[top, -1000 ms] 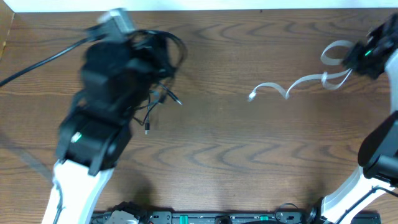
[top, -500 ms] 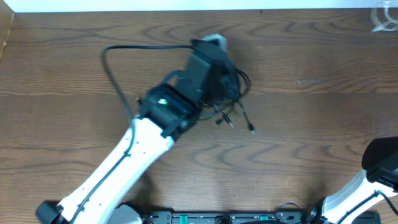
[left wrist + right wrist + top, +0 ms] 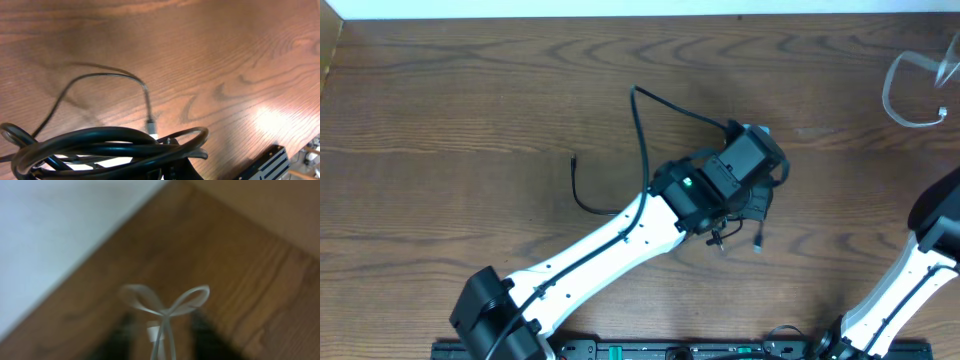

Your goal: Untangle cables

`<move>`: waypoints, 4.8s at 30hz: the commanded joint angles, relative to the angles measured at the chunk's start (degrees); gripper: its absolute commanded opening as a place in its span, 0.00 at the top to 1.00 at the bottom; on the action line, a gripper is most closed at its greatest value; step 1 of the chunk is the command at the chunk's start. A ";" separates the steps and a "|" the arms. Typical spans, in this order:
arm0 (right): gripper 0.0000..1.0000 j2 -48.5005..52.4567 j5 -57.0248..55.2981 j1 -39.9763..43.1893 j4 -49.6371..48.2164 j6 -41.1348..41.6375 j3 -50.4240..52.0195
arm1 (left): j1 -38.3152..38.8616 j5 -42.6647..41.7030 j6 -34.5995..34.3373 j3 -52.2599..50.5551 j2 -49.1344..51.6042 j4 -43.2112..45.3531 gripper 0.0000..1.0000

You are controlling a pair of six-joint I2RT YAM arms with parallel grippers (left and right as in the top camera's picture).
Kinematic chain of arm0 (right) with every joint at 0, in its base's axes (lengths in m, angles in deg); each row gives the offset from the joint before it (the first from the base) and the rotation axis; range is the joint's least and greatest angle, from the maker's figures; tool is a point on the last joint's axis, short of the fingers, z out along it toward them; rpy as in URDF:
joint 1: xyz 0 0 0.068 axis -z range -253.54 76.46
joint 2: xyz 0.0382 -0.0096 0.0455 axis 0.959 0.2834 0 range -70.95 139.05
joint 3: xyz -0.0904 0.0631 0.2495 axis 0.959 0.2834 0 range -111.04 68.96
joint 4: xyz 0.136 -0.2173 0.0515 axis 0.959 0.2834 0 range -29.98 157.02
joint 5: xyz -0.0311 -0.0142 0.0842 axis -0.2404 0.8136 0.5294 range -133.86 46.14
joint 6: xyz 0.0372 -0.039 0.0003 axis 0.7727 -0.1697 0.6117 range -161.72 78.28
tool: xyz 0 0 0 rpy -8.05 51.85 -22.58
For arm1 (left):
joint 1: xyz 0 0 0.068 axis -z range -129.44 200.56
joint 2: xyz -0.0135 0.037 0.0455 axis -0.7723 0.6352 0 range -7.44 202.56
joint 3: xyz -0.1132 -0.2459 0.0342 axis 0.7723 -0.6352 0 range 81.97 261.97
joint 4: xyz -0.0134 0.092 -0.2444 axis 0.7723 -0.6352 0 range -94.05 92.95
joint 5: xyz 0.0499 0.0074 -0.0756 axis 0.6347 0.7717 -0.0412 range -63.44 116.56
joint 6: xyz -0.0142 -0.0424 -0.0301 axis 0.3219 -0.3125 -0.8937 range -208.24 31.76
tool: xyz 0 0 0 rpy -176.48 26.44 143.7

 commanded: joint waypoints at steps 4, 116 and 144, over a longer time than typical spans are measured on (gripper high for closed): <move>0.01 3.43 1.62 0.85 3.45 0.48 -0.48 | 0.33 0.66 1.57 0.42 0.81 0.17 0.93; 0.99 -18.73 43.74 -38.42 45.29 -33.64 3.89 | -33.55 -32.57 16.85 2.05 0.26 -1.38 0.52; 0.99 -18.88 45.83 -37.83 47.43 -33.62 3.89 | -23.98 -22.05 14.01 2.05 8.48 15.17 0.62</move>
